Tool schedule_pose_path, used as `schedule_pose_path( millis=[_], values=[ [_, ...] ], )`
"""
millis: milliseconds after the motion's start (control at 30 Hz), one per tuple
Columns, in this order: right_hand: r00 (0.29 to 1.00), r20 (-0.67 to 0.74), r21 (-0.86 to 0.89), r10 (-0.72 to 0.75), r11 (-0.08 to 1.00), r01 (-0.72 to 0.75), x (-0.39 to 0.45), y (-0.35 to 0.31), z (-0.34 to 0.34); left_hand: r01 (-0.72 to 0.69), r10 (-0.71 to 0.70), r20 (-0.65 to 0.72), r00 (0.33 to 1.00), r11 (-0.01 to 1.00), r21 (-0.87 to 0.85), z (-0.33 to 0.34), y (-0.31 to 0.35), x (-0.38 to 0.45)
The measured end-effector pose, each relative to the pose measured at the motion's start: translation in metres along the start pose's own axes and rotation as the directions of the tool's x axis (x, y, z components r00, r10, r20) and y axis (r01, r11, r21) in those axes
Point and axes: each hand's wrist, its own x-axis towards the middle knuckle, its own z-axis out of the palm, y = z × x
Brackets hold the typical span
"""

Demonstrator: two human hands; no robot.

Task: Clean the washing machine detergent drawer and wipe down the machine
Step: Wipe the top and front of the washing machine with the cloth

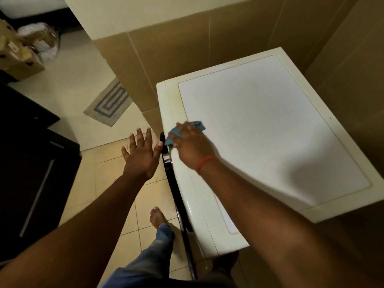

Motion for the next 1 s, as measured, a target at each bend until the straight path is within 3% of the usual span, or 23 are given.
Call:
schedule_pose_path(
  millis=[67,200,333,467,500,567,600,667,733,800,867,900,1000],
  values=[
    [0.995,0.012,-0.075,0.102,0.992,-0.101,0.013,0.006,-0.003,-0.016,0.016,0.004,1.000,1.000,0.004,0.001,-0.003,0.001],
    [0.984,0.115,-0.107,-0.139,0.983,0.152,0.023,0.013,-0.009,-0.004,0.004,0.010,1.000,1.000,-0.010,0.006,-0.006,0.003],
    [0.991,0.099,-0.219,0.093,0.973,-0.070,0.052,0.042,-0.025,-0.007,0.007,0.032,0.999,1.000,0.006,0.012,-0.003,0.001],
    [0.955,0.200,-0.170,-0.219,0.952,0.254,0.041,0.040,-0.020,-0.026,0.026,0.032,0.999,1.000,0.004,0.015,0.003,0.000],
    [0.968,0.173,-0.171,-0.183,0.962,0.212,0.039,0.052,-0.026,-0.031,0.031,0.032,0.999,1.000,0.002,0.015,0.004,0.001],
    [0.994,0.084,-0.138,0.073,0.988,-0.061,0.029,0.064,-0.037,-0.029,0.029,0.033,0.999,1.000,0.003,0.013,0.006,0.002],
    [0.989,0.050,-0.129,0.137,0.983,-0.129,0.019,0.056,-0.038,-0.025,0.025,0.031,0.999,1.000,0.001,0.012,0.008,0.002],
    [0.997,0.048,-0.191,-0.062,0.979,0.071,-0.011,0.030,-0.018,-0.015,0.015,0.027,1.000,1.000,-0.008,0.011,0.010,0.003],
    [0.963,0.128,-0.081,-0.235,0.966,0.247,-0.041,0.021,-0.004,-0.005,0.006,0.026,1.000,1.000,-0.016,0.011,0.011,0.005],
    [0.984,0.055,-0.018,-0.167,0.985,0.169,-0.057,0.035,-0.003,-0.010,0.011,0.027,1.000,1.000,-0.011,0.013,0.012,0.005],
    [1.000,-0.006,0.002,0.023,1.000,-0.023,-0.070,0.033,-0.006,-0.002,0.002,0.030,1.000,1.000,-0.008,0.014,0.013,0.006],
    [0.999,-0.018,0.018,0.031,0.999,-0.031,-0.078,0.021,-0.004,0.009,-0.008,0.034,0.999,1.000,-0.013,0.014,0.014,0.006],
    [0.991,0.008,0.101,-0.137,0.986,0.135,-0.085,-0.015,0.007,0.042,-0.040,0.029,0.999,0.997,-0.061,0.017,0.024,0.005]
  ],
)
